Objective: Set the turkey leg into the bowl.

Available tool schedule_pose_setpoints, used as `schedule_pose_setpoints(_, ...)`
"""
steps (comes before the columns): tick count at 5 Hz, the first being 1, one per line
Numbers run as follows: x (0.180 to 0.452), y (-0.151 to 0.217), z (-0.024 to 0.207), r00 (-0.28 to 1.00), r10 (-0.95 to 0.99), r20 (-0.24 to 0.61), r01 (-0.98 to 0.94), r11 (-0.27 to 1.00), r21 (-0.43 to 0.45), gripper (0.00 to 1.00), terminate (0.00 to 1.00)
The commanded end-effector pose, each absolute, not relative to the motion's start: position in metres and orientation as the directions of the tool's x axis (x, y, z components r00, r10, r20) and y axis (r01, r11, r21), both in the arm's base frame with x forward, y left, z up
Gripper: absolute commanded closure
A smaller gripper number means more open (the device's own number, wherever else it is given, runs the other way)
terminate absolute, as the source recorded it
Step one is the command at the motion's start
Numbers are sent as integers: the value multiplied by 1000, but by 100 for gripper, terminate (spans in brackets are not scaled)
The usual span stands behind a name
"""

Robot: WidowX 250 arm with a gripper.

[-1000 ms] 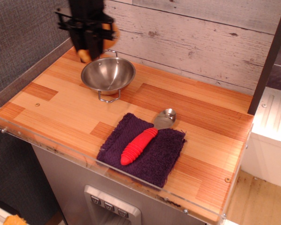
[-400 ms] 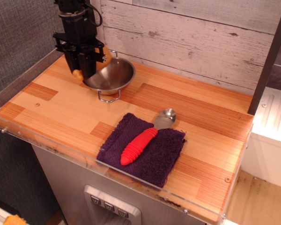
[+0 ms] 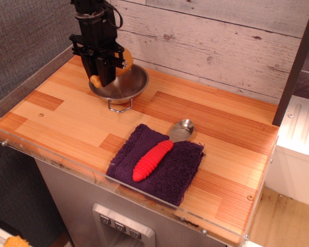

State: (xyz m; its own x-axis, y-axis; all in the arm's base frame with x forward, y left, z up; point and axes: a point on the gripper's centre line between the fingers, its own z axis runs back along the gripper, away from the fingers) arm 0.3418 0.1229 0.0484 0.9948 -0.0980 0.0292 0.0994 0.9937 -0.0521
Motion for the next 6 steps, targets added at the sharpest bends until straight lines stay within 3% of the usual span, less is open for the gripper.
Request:
schedule_pose_setpoints(1, 324, 106, 76, 989, -124, 77, 126, 992, -10, 0, 0)
schedule_pose_setpoints(3, 288, 117, 115, 985, -79, 156, 84, 996, -24, 0, 0)
schedule_pose_setpoints(4, 266, 117, 119, 979, -126, 161, 129, 992, -9, 0, 0)
schedule_pose_setpoints(6, 256, 117, 115, 982, -140, 130, 143, 990, -17, 0, 0)
